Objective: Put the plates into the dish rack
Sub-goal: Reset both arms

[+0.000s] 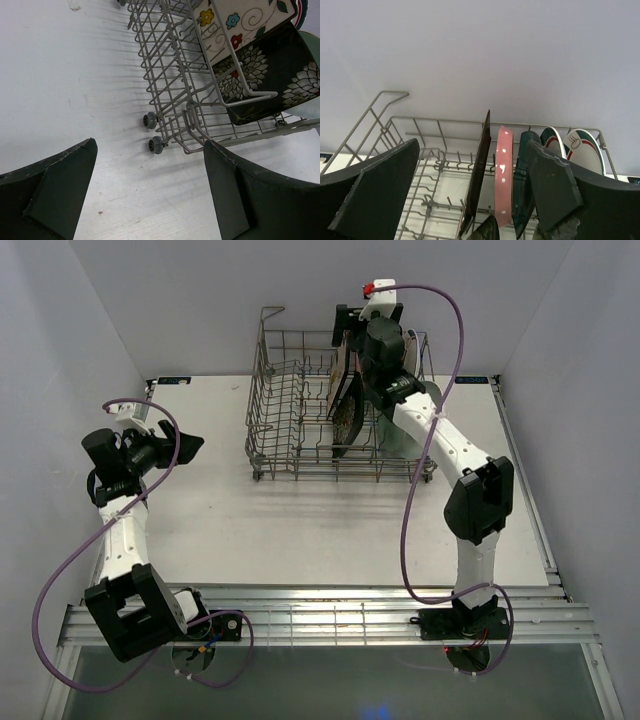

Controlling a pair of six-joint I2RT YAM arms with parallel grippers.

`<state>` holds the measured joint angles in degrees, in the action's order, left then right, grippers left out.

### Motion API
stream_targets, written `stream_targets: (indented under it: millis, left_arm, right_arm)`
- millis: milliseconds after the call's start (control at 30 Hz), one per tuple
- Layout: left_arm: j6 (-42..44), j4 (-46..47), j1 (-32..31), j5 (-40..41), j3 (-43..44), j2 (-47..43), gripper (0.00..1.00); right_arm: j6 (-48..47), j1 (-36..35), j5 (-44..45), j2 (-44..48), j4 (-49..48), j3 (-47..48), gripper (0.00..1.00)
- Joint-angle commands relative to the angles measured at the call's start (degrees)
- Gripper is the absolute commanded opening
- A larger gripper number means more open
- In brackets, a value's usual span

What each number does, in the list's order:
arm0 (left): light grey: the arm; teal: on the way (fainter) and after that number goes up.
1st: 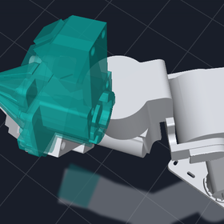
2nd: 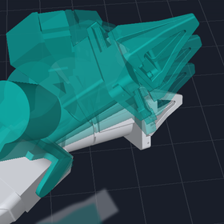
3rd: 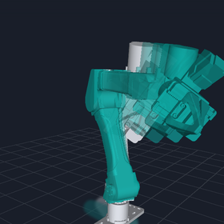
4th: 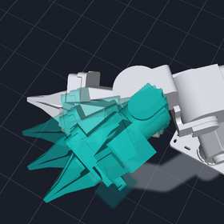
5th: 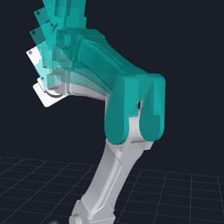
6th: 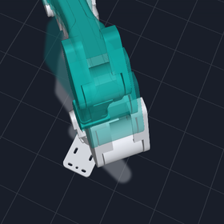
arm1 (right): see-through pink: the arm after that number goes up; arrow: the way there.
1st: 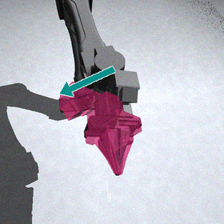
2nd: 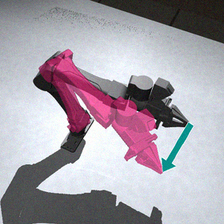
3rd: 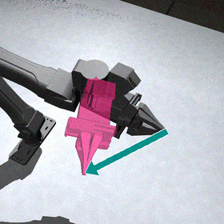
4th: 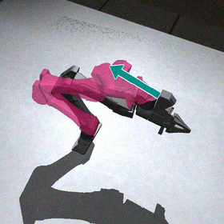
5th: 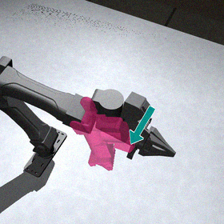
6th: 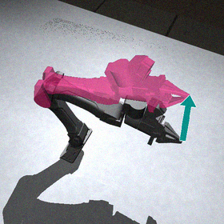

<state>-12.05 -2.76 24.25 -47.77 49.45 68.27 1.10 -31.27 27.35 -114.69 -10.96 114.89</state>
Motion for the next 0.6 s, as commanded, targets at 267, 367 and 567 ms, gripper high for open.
stream_targets:
  millis: [267, 367, 567]
  left_arm:
    - [1.77, 0.22, -0.17, 1.80, -0.06, -4.54, 0.98]
    - [2.03, 0.66, -0.17, 1.80, -0.58, -5.25, 0.98]
    - [2.74, 1.71, -0.17, 1.89, -1.90, -6.22, 0.98]
  right_arm:
    - [0.12, -1.08, -4.68, 21.16, -2.23, -22.15, 0.90]
    - [0.74, -1.25, -6.17, 27.75, -1.52, -29.77, 0.90]
    - [2.14, -1.25, -8.98, 42.17, -3.36, -45.17, 0.90]
